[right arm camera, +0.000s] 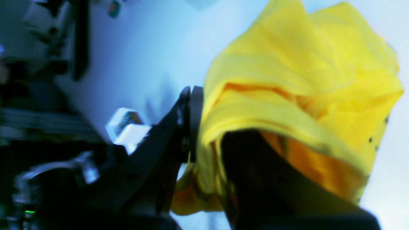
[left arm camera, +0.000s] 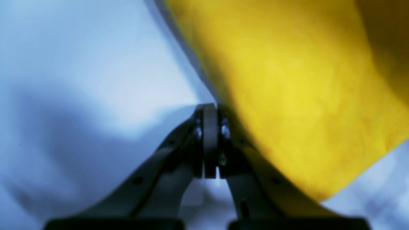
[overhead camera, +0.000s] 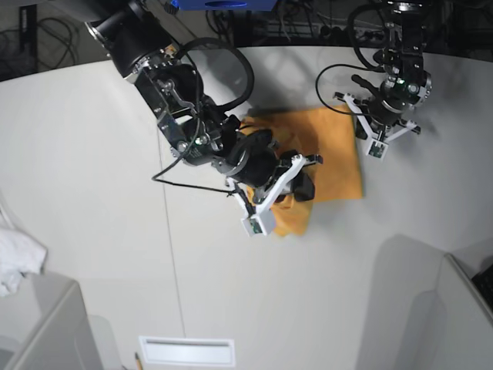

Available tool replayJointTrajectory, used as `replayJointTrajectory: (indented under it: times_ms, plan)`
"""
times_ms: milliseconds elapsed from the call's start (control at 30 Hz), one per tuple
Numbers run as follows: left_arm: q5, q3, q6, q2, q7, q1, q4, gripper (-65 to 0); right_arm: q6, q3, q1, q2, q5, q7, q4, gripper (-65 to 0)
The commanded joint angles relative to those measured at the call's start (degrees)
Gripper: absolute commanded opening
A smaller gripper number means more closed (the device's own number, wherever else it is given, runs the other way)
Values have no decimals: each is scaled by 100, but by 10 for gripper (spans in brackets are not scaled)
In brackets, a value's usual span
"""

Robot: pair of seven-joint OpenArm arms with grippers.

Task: Fold the T-shirt properly
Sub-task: 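Press and adjust the folded bundle with the right gripper, raising the left gripper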

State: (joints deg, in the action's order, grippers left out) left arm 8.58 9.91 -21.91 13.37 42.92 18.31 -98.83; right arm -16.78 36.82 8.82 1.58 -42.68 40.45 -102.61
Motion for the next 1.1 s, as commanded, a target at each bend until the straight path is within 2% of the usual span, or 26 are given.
replayJointTrajectory:
  times_ms: [0,167,267,333,400,500,567,733,867,900,1000,1067]
  plan:
    - [17,-2,-29,39,29,20,-135,-650,73,173,72,-93,-45,-84,6,-650]
    - [17,59,-29,39,29,64,-170,-650,99,692,98,-119,448,-427,331,-650]
    - [17,15,-29,30,29,64,-188,-650,99,894,239,-119,474,-453,384,-650]
    - [52,24,-29,30,29,90,-188,-650,99,947,327,-145,474,-480,727,-650]
    - [61,68,-29,30,29,99,-188,-650,108,920,380,-321,474,-497,1096,-650]
    - [70,51,-20,4,29,99,-188,-650,108,964,424,-427,483,-761,1492,-650]
    - [70,59,-20,-128,29,73,-188,-650,108,964,432,-515,483,-814,1729,-650]
    - [61,86,-20,-163,29,152,-451,-650,108,964,424,-585,483,-805,2177,-650]
    - [78,807,-55,-181,29,424,-944,-650,73,964,406,-602,457,-708,2265,-650]
    - [78,1026,-64,-181,29,530,-1067,-650,64,964,406,-602,457,-585,2256,-629]
    - [96,1721,-196,-172,29,838,-1251,-650,56,964,415,-602,474,-313,2212,-396]
    - [325,2354,-380,-181,29,969,-1199,-650,-6,964,415,-602,483,-163,2098,-305]
